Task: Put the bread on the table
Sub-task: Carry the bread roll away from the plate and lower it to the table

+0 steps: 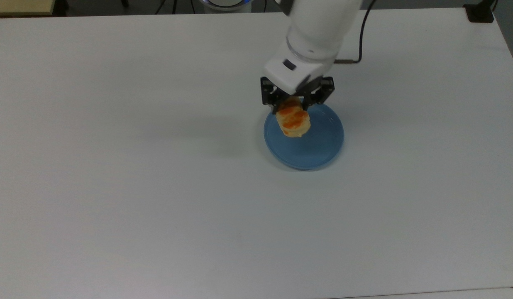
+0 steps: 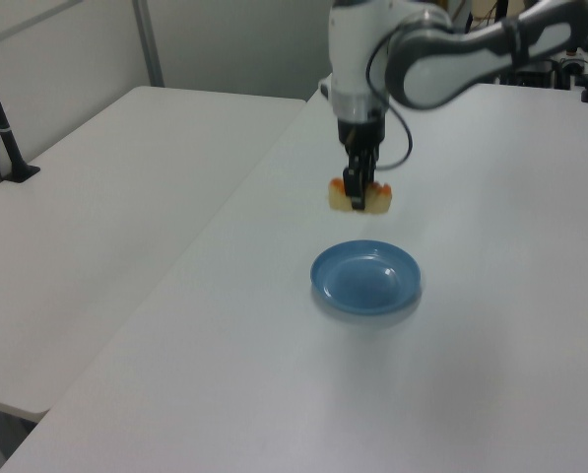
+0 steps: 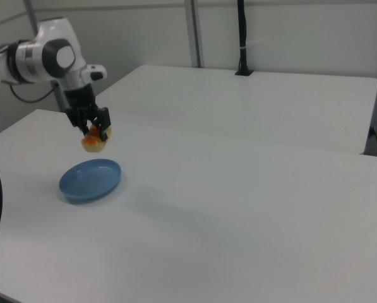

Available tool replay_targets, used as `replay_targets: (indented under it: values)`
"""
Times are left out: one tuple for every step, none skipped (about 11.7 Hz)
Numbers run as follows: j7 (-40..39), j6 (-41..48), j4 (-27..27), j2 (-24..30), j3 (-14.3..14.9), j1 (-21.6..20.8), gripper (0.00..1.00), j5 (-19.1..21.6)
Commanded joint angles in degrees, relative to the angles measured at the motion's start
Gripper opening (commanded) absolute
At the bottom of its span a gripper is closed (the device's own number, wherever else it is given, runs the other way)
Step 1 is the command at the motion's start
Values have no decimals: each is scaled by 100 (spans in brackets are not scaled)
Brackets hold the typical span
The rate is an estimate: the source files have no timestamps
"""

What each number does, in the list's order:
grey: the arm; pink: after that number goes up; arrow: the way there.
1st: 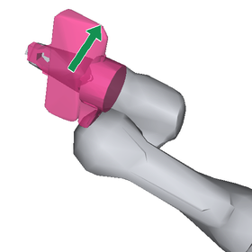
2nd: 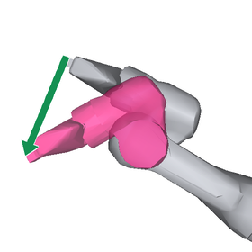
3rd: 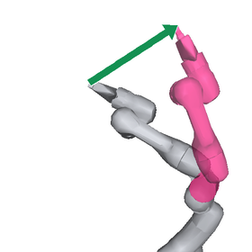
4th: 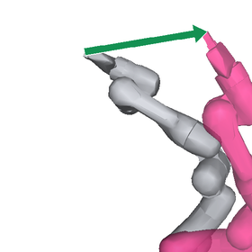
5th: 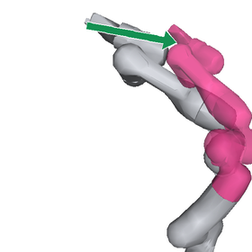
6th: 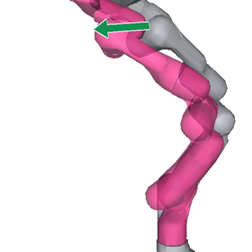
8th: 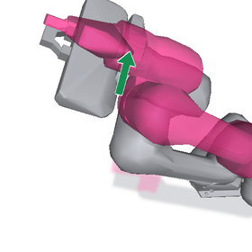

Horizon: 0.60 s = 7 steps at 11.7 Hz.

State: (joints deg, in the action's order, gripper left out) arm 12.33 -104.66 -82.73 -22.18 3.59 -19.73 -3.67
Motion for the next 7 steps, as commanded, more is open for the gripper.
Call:
replay_targets:
  values:
    - [-792, 236, 117, 153, 290, 223, 64, 332]
    - [-950, 140, 134, 91, 378, 354, 64, 323]
    - [-1099, 17, 299, -31, 379, 678, 64, 332]
    - [-1240, -19, 571, -198, 379, 933, 64, 332]
    - [-1389, -28, 791, -382, 388, 1153, 64, 323]
    - [-1478, -115, 863, -540, 388, 1251, 64, 306]
    - [-1461, -368, 811, -681, 388, 1269, 64, 288]
